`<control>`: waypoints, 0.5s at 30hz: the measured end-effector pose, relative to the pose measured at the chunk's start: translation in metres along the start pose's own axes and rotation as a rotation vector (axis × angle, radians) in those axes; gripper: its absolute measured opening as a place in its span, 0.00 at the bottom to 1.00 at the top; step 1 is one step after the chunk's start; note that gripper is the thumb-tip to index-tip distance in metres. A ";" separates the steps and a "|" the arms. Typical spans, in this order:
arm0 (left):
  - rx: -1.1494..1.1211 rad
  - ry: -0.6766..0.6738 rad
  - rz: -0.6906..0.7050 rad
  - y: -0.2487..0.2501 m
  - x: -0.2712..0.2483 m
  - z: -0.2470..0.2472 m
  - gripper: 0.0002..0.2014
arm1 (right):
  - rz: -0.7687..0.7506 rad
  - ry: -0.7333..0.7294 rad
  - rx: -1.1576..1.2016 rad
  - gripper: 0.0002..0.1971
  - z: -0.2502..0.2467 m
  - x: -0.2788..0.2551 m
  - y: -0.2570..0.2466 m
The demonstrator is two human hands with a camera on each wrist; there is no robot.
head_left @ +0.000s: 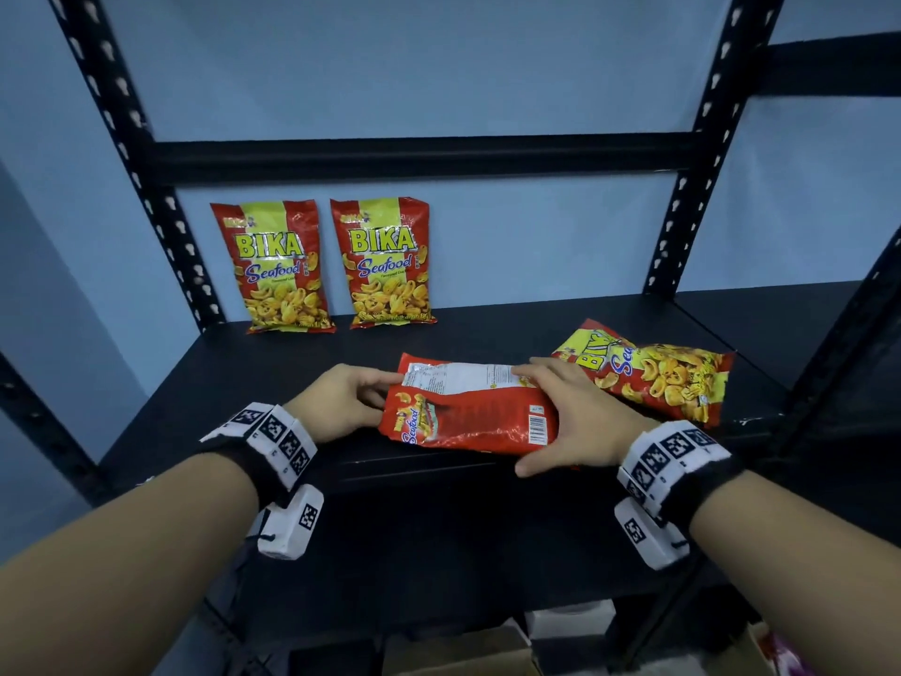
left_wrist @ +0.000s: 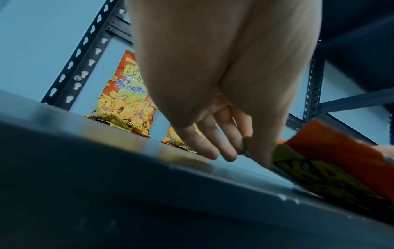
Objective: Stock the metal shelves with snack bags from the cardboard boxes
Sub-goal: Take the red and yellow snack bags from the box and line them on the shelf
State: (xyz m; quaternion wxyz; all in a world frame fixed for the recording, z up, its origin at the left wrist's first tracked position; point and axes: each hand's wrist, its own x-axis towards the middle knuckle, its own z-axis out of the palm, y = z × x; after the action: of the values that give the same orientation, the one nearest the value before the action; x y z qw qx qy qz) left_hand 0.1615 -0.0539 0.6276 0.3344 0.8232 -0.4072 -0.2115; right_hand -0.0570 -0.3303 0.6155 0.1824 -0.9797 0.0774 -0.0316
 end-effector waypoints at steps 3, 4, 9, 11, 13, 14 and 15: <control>0.020 0.061 0.048 -0.001 -0.004 -0.005 0.21 | 0.006 -0.060 -0.006 0.59 -0.004 0.000 -0.002; 0.030 0.083 0.072 -0.002 -0.005 -0.006 0.17 | 0.012 -0.061 0.029 0.53 -0.007 -0.001 -0.002; 0.080 0.236 0.178 0.005 -0.005 -0.012 0.04 | 0.015 0.011 0.224 0.26 -0.040 0.005 -0.009; 0.052 0.280 0.197 0.013 -0.004 -0.015 0.04 | 0.007 0.056 0.196 0.19 -0.058 0.011 -0.013; 0.005 0.316 0.201 0.023 -0.003 -0.017 0.09 | 0.012 0.092 0.217 0.15 -0.075 0.018 -0.017; -0.020 0.348 0.200 0.027 -0.002 -0.018 0.11 | 0.021 0.113 0.255 0.15 -0.082 0.021 -0.017; -0.049 0.380 0.190 0.029 -0.001 -0.019 0.13 | 0.040 0.149 0.290 0.15 -0.086 0.024 -0.018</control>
State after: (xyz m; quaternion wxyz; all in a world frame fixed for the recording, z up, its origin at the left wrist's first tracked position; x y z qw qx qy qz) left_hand 0.1571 -0.0592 0.6617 0.4436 0.7977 -0.4074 -0.0301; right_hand -0.0391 -0.3483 0.7031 0.3163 -0.9362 0.1048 -0.1116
